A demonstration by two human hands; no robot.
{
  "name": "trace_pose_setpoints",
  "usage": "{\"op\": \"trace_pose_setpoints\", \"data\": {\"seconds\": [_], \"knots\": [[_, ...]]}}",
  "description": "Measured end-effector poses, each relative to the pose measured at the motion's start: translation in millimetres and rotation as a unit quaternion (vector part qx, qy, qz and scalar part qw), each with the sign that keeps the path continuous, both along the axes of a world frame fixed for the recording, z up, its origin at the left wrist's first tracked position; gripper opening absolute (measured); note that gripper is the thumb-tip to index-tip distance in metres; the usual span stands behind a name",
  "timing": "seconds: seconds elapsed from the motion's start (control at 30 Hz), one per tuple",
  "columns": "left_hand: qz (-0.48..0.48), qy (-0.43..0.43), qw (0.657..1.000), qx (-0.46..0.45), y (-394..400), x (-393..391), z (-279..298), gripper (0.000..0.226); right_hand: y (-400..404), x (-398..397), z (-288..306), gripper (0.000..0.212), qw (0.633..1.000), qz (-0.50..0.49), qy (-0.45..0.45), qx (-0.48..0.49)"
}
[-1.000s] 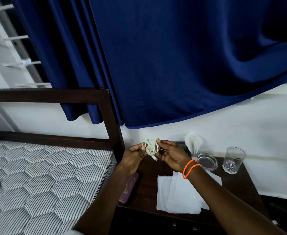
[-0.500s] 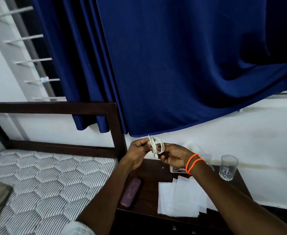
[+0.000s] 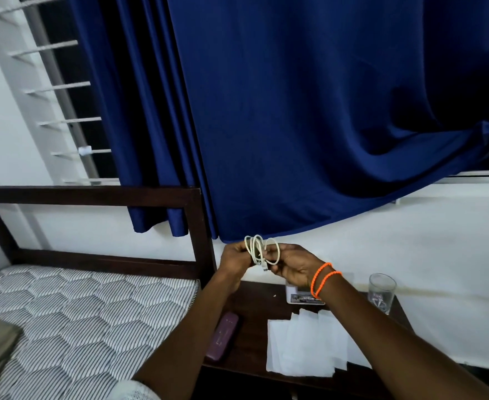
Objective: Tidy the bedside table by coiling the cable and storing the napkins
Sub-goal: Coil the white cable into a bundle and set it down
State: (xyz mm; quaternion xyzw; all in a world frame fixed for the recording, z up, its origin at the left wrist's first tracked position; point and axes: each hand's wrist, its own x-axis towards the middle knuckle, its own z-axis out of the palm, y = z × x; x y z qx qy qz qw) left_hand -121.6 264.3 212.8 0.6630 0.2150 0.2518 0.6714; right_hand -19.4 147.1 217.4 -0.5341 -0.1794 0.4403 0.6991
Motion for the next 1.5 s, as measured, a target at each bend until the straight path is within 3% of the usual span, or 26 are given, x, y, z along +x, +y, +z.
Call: {"op": "trace_pose_setpoints", "data": {"seconds": [0.17, 0.23, 0.3, 0.4, 0.53, 0.7, 0.83, 0.93, 1.03, 1.2, 1.37, 1.5], "knots": [[0.025, -0.034, 0.987, -0.153, -5.0, -4.8, 4.1, 0.023, 7.7, -2.3, 4.8, 0.018, 0.992, -0.104, -0.067, -0.019], [0.017, -0.028, 0.990, -0.139, -5.6, -5.8, 6.9, 0.047, 10.9, -2.5, 6.2, 0.021, 0.985, -0.135, -0.100, -0.031], [0.005, -0.012, 0.998, -0.057, -8.8, -7.3, 10.7, 0.052, 13.7, -2.8, 6.2, 0.023, 0.976, -0.165, -0.133, -0.051], [-0.021, 0.007, 0.985, 0.172, -14.5, -7.9, 13.9, 0.037, 14.0, -2.4, 7.2, 0.023, 0.961, -0.200, -0.181, -0.069], [-0.018, -0.011, 0.969, 0.247, -13.5, -5.9, 21.8, 0.022, 8.1, -4.5, 17.6, 0.015, 0.964, -0.196, -0.168, -0.058], [-0.026, -0.069, 0.994, 0.082, -9.4, -5.0, 32.6, 0.024, -11.2, -1.2, 34.8, 0.007, 0.990, -0.105, -0.089, -0.011], [-0.099, -0.073, 0.992, 0.013, -12.0, -7.0, 39.7, 0.034, -17.7, 3.0, 39.0, 0.007, 0.989, -0.104, -0.102, -0.007], [-0.163, -0.075, 0.983, 0.046, -13.0, -9.2, 36.2, 0.034, -19.1, 6.7, 37.5, 0.003, 0.989, -0.111, -0.102, -0.011], [-0.131, -0.096, 0.984, 0.070, -14.0, -9.4, 33.6, 0.028, -19.7, 7.1, 34.7, 0.011, 0.989, -0.099, -0.103, -0.021], [-0.060, -0.102, 0.988, 0.096, -25.4, -1.5, 32.5, 0.022, -11.8, -2.6, 32.3, 0.015, 0.975, -0.119, -0.178, -0.050], [-0.082, -0.097, 0.979, 0.156, -33.1, -2.4, 34.2, 0.039, -8.7, -3.7, 31.5, 0.020, 0.951, -0.144, -0.260, -0.089], [-0.045, -0.119, 0.989, 0.075, -33.2, 1.1, 34.4, 0.013, -6.2, -2.0, 31.5, 0.020, 0.939, -0.156, -0.285, -0.113]]}}
